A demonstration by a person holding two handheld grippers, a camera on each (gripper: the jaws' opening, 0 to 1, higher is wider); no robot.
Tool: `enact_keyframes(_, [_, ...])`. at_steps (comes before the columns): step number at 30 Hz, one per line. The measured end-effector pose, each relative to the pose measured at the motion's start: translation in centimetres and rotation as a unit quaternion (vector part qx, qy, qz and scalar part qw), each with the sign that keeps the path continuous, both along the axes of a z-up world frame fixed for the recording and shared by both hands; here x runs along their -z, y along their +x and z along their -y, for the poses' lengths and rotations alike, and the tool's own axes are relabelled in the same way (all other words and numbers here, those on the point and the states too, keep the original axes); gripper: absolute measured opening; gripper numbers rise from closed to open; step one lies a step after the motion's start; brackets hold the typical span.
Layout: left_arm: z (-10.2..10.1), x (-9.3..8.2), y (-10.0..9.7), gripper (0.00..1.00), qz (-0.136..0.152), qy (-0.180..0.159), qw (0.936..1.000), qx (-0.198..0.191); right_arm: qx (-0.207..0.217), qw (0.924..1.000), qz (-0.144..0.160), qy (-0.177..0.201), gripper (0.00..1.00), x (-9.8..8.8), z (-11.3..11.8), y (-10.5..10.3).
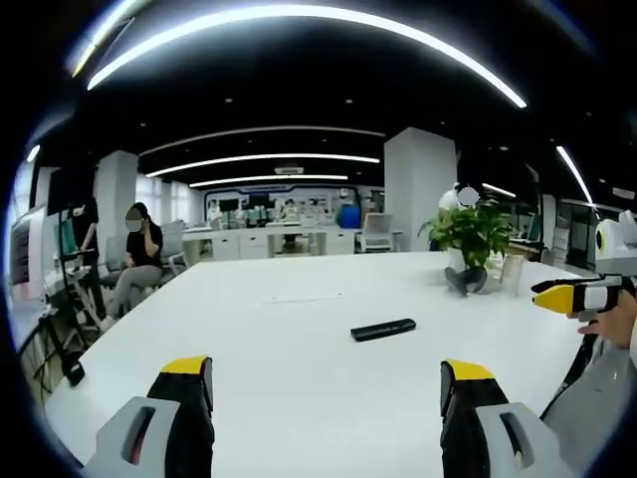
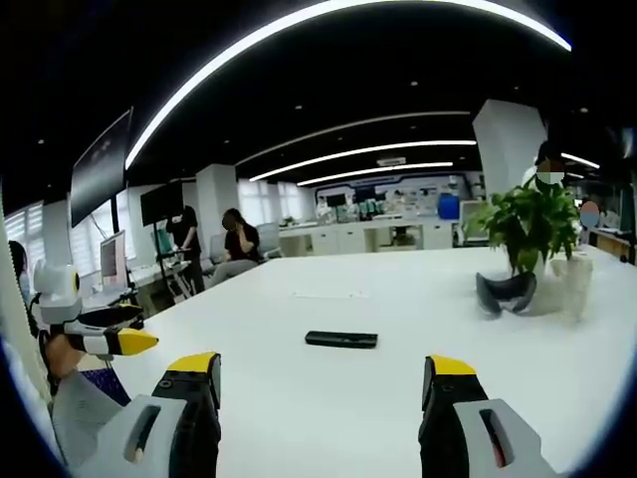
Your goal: Press the specified remote control buttons in sequence, fully releasing each button before pressing the next.
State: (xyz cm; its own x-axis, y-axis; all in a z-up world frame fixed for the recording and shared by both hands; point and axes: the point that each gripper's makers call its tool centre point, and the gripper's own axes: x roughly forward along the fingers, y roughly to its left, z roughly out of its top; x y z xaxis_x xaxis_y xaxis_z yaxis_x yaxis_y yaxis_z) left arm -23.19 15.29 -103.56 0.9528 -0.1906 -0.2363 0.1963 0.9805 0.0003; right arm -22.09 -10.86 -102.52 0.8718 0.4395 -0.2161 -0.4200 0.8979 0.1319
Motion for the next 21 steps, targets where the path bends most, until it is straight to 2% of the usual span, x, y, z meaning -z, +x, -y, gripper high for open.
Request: enact_keyframes(21, [-0.19,0.10,0.14,0.97,0.000,-0.011,0.9999,-0.001,0.000,1.0000,-0.002,0.002,0.83,0.13,0.10,0.06])
